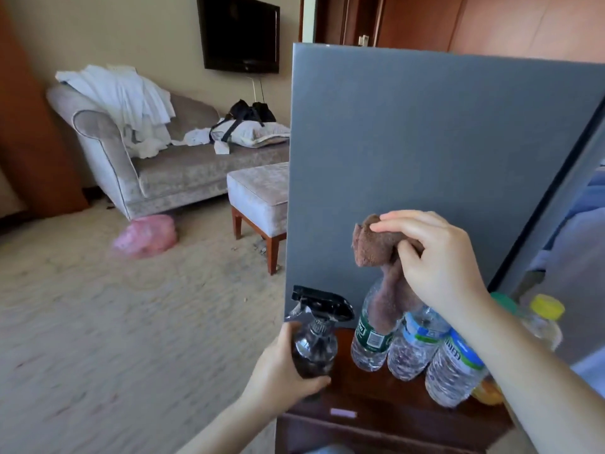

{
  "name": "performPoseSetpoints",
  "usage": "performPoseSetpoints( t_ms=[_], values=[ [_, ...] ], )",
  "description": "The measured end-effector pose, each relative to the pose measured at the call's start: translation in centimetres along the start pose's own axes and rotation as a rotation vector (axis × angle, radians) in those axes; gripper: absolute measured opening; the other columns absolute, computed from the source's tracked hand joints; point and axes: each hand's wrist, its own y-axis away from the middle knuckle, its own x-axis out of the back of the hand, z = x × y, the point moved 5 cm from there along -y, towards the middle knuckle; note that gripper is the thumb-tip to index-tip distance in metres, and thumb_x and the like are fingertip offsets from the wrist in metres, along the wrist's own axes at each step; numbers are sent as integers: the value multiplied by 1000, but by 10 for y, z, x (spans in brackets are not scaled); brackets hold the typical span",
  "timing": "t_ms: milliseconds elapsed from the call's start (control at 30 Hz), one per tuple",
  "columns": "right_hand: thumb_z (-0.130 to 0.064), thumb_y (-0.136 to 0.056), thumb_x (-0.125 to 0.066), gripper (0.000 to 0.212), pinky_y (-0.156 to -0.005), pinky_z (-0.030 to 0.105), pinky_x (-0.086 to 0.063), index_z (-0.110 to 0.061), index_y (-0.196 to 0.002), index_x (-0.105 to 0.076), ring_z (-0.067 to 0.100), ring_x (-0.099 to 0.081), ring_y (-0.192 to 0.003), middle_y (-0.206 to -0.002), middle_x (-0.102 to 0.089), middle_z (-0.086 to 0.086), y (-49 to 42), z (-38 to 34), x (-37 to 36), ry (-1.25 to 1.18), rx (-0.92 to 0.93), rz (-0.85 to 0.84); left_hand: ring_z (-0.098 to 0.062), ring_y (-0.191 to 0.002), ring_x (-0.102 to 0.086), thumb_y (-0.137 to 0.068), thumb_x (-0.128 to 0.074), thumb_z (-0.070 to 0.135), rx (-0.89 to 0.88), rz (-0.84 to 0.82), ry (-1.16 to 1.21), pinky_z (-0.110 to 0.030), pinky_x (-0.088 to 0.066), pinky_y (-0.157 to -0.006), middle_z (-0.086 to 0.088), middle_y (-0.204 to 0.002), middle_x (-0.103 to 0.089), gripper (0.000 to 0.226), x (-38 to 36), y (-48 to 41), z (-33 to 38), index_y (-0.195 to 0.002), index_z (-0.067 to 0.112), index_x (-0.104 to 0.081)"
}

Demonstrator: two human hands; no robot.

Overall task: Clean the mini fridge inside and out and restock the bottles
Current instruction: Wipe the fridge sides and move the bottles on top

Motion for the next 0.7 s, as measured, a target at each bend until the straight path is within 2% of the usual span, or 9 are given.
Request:
performPoseSetpoints(
  t_ms=[167, 367, 500, 600, 700],
  values=[
    [18, -70, -49, 53, -95, 27, -43, -21, -95, -75, 19, -61, -103, -108, -68, -7, 6, 5, 0, 11, -14, -19, -6, -116, -54, -55, -82, 53, -6, 42, 31, -12, -38, -85, 16, -126, -54, 90, -16, -15, -6, -128, 27, -36],
    [10, -70, -46, 51, -95, 28, -44, -22, -95, -75, 18, -61, -104, -108, -69, -6, 6, 10, 5, 35, -23, 5, -7, -115, -55, -56, -80, 57, 31, 48, 56, -19, -45, -89, 14, -129, -55, 92, -23, -27, -13, -130, 27, -34],
    [14, -71, -47, 53, -94, 27, -44, -24, -96, -75, 17, -61, -103, -108, -69, -8, 8, 8, -1, 34, -47, -5, -2, -109, -53, -62, -84, 48, 41, 36, 122, -10, -40, -84, 15, -127, -53, 91, -29, -30, -10, -134, 27, -31],
    [16, -73, -48, 54, -93, 28, -45, -24, -97, -75, 16, -60, -104, -109, -68, -9, 11, 6, -4, 47, -54, -24, -4, -118, -51, -65, -82, 49, 37, -2, 131, -13, -40, -91, 12, -135, -49, 95, -31, -31, -10, -139, 27, -26],
    [10, -72, -45, 51, -93, 27, -44, -24, -96, -75, 16, -60, -104, -108, -68, -9, 12, 8, -2, 45, -51, -14, 1, -129, -36, -67, -77, 57, 14, 33, 122, -13, -31, -99, 16, -141, -37, 100, -20, -20, -10, -144, 28, -21]
  ],
)
